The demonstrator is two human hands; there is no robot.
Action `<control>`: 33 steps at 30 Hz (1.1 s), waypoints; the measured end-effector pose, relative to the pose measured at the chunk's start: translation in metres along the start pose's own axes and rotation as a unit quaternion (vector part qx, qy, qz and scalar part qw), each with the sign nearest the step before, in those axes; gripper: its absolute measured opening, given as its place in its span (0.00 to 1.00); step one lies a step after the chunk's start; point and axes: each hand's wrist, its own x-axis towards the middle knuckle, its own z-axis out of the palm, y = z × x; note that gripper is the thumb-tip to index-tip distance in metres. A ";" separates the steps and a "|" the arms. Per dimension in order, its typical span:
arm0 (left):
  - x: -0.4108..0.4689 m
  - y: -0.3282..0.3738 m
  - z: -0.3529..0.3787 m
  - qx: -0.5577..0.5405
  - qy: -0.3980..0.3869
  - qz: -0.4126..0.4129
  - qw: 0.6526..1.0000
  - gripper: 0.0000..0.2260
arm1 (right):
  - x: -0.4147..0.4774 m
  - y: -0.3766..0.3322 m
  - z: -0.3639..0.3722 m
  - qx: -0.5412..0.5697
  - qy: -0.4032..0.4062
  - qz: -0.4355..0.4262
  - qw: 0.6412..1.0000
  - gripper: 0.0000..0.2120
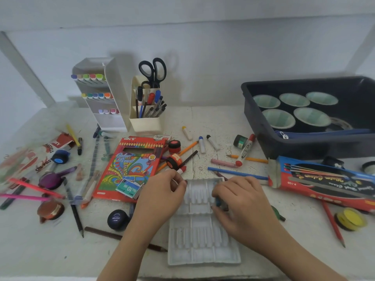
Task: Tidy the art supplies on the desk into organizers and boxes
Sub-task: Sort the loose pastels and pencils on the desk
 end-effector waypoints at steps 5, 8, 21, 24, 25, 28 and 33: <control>0.000 0.001 0.001 -0.004 -0.002 0.000 1.000 0.06 | -0.003 0.004 0.001 0.027 -0.045 0.029 0.998 0.11; 0.000 0.001 0.001 -0.003 -0.011 -0.005 1.000 0.05 | -0.003 0.007 0.000 0.035 -0.043 0.026 0.998 0.08; 0.001 -0.006 0.003 -0.024 -0.049 -0.030 0.998 0.03 | 0.004 0.013 0.000 0.100 -0.082 0.095 0.987 0.22; 0.002 -0.007 0.004 -0.030 -0.045 -0.030 0.998 0.02 | 0.007 0.014 0.002 0.105 -0.095 0.108 0.984 0.28; 0.002 -0.007 0.004 -0.030 -0.043 -0.027 0.998 0.02 | 0.008 0.014 0.002 0.105 -0.096 0.109 0.984 0.28; 0.001 -0.007 0.005 -0.040 -0.029 -0.021 0.999 0.03 | 0.008 0.015 0.001 0.084 -0.095 0.093 0.988 0.26; 0.002 -0.011 -0.005 -0.017 0.078 0.003 0.997 0.06 | 0.020 0.013 -0.003 0.071 -0.077 0.065 0.992 0.19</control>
